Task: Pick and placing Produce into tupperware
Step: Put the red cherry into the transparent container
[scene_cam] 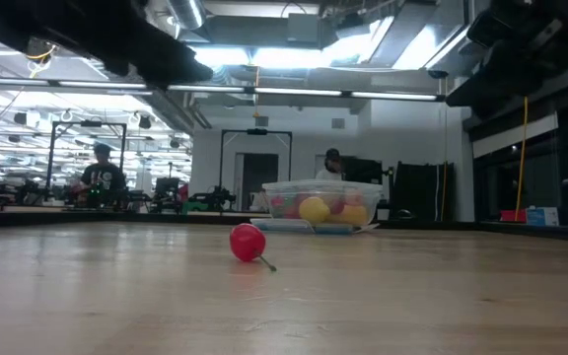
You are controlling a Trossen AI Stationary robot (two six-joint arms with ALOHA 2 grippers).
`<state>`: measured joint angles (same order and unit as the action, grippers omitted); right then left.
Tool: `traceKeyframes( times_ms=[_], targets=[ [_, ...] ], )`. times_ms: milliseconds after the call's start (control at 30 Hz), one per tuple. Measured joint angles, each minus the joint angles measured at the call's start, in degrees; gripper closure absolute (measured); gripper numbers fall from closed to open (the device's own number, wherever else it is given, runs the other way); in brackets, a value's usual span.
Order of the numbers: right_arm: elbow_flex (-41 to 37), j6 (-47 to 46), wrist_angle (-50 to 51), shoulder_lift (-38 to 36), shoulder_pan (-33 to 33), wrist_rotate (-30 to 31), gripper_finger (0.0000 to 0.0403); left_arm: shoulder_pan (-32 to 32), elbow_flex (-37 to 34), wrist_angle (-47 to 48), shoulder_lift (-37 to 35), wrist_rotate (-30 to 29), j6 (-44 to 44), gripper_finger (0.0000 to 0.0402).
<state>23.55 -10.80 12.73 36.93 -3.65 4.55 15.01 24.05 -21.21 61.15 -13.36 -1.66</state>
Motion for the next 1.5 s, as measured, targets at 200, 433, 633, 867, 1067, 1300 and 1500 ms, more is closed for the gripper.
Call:
traceKeyframes(
  times_ms=[200, 433, 633, 867, 1067, 1300, 1500],
  targets=[
    [-1.4, -2.9, -1.8, 0.0, -2.7, 0.4, 0.0403, -2.7, 7.2, 6.3, 8.6, 0.9, -0.5, 0.0196],
    [-1.4, -3.9, -1.9, 0.0, -5.0, 0.4, 0.0403, -1.8, 21.7, 26.5, 18.3, 0.0, -1.5, 0.0201],
    [-1.4, -4.1, -1.9, 0.0, -6.0, 0.5, 0.0403, 1.3, 32.7, 41.0, 26.4, -6.5, -4.5, 0.0201],
    [-1.4, -4.1, -1.8, 0.1, -6.4, 0.5, 0.0403, 4.9, 41.9, 52.8, 33.8, -5.7, -7.2, 0.0201],
    [-1.4, -4.1, -1.8, 0.1, -6.4, 0.5, 0.0403, 7.6, 46.5, 55.2, 38.3, -3.5, -11.3, 0.0202],
    [-1.4, -4.1, -1.8, 0.1, -6.4, 0.5, 0.0403, 8.5, 53.6, 56.9, 45.6, 0.0, -12.5, 0.0202],
    [-1.4, -4.1, -1.8, 0.1, -7.4, 0.4, 0.0402, 8.6, 59.9, 62.8, 52.4, 0.6, -15.0, 0.0202]
  ],
)
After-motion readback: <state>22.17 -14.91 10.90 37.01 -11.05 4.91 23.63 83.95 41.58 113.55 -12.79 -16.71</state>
